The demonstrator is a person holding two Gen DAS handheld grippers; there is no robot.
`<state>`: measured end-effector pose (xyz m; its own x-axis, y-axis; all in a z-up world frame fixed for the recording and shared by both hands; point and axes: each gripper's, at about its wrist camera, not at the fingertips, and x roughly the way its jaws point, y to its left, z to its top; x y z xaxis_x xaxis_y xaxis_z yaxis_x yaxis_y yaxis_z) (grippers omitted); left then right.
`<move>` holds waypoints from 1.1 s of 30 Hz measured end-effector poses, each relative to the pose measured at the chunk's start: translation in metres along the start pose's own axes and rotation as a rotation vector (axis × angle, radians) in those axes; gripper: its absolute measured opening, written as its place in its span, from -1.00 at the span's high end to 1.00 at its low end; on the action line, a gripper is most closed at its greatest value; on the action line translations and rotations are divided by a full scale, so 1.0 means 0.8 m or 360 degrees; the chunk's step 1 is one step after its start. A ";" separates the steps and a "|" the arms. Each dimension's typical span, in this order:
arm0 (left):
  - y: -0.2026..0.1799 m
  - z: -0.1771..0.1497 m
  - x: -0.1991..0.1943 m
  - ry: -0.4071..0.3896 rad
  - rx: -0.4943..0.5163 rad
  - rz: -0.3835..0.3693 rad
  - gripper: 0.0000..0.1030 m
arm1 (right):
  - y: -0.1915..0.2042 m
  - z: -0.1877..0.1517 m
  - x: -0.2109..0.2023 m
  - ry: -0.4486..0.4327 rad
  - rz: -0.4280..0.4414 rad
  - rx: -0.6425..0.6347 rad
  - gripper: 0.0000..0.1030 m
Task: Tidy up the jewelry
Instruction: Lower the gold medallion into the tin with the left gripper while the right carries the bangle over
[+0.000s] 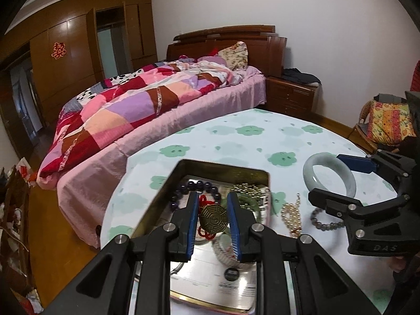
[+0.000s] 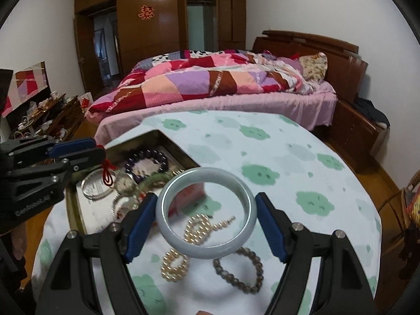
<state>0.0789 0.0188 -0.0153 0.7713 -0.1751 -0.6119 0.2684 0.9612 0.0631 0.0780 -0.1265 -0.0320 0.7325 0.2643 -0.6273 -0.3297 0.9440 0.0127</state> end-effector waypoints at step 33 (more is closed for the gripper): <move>0.076 -0.001 0.022 0.0049 -0.0128 0.0127 0.57 | 0.071 0.048 0.030 -0.0092 0.0107 -0.0221 -0.50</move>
<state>0.1079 0.0742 -0.0227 0.7699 -0.0921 -0.6315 0.1589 0.9860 0.0499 0.0997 -0.0592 -0.0163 0.7379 0.3405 -0.5827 -0.4552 0.8886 -0.0572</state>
